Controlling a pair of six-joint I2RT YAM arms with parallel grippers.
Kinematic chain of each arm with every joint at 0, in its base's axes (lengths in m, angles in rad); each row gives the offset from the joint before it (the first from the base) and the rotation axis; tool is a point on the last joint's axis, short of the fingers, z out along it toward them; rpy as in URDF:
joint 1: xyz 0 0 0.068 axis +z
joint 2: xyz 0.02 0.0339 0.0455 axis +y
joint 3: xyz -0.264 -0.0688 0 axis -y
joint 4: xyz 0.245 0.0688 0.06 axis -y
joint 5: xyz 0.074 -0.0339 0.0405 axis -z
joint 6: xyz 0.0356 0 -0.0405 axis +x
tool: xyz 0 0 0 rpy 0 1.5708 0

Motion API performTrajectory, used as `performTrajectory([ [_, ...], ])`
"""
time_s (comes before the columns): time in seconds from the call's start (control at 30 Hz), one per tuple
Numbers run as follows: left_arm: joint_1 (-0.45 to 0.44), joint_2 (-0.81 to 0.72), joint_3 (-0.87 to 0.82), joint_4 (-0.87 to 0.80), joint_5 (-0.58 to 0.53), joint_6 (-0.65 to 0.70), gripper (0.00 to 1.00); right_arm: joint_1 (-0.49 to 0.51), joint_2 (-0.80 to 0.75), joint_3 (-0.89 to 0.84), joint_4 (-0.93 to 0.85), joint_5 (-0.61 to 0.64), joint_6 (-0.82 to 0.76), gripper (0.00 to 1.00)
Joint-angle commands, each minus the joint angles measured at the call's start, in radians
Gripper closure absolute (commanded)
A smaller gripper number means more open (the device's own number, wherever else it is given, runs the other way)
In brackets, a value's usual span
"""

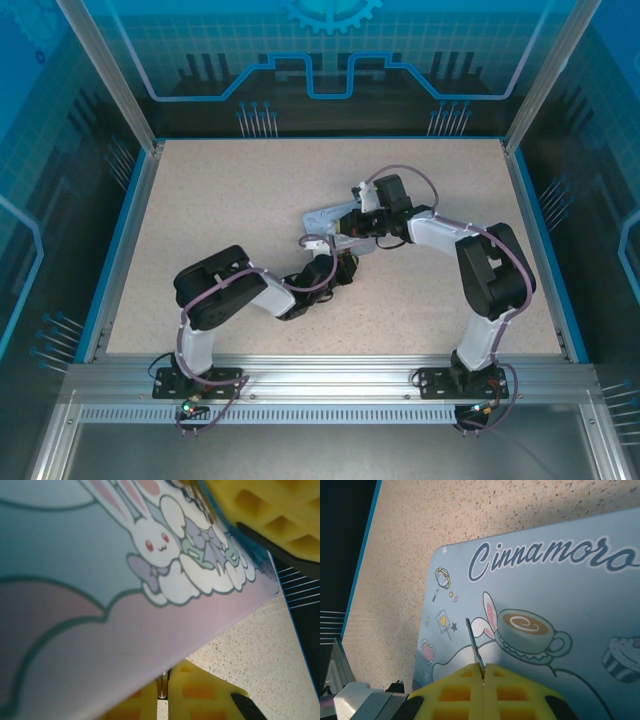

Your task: Unlock the padlock with the key

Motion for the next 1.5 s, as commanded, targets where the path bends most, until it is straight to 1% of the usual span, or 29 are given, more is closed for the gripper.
performTrajectory([
  [0.0,0.015,-0.069,0.006,-0.04,0.023,0.008,0.99,-0.041,-0.12,-0.023,-0.001,-0.028,-0.023,1.0],
  [0.13,0.043,-0.124,-0.004,-0.092,0.076,0.011,1.0,-0.108,-0.267,-0.103,-0.039,-0.089,-0.081,1.0],
  [0.2,0.066,-0.141,-0.006,-0.099,0.124,-0.004,1.0,-0.14,-0.339,-0.146,-0.094,-0.144,-0.138,1.0],
  [0.27,0.091,-0.15,-0.005,-0.093,0.194,-0.019,1.0,-0.158,-0.406,-0.191,-0.195,-0.184,-0.216,1.0],
  [0.37,0.114,-0.156,-0.008,-0.064,0.268,-0.034,1.0,-0.174,-0.464,-0.281,-0.268,-0.232,-0.276,1.0],
  [0.47,0.124,-0.167,-0.009,-0.064,0.303,-0.036,1.0,-0.175,-0.482,-0.367,-0.244,-0.271,-0.258,1.0],
  [0.63,0.146,-0.184,-0.02,-0.037,0.366,-0.054,1.0,-0.17,-0.451,-0.465,-0.137,-0.292,-0.214,1.0],
  [0.8,0.153,-0.22,-0.028,-0.06,0.397,-0.036,1.0,-0.17,-0.354,-0.474,-0.027,-0.346,-0.196,1.0],
  [0.93,0.154,-0.232,-0.031,-0.065,0.405,-0.033,1.0,-0.175,-0.294,-0.443,-0.021,-0.322,-0.226,1.0],
  [1.07,0.153,-0.234,-0.028,-0.061,0.42,-0.035,1.0,-0.176,-0.248,-0.41,0.003,-0.336,-0.237,1.0],
  [1.23,0.156,-0.249,-0.028,-0.084,0.423,-0.005,1.0,-0.186,-0.229,-0.39,0.014,-0.336,-0.254,1.0],
  [1.47,0.168,-0.252,-0.037,-0.067,0.452,-0.017,1.0,-0.202,-0.218,-0.392,0.055,-0.356,-0.251,1.0],
])
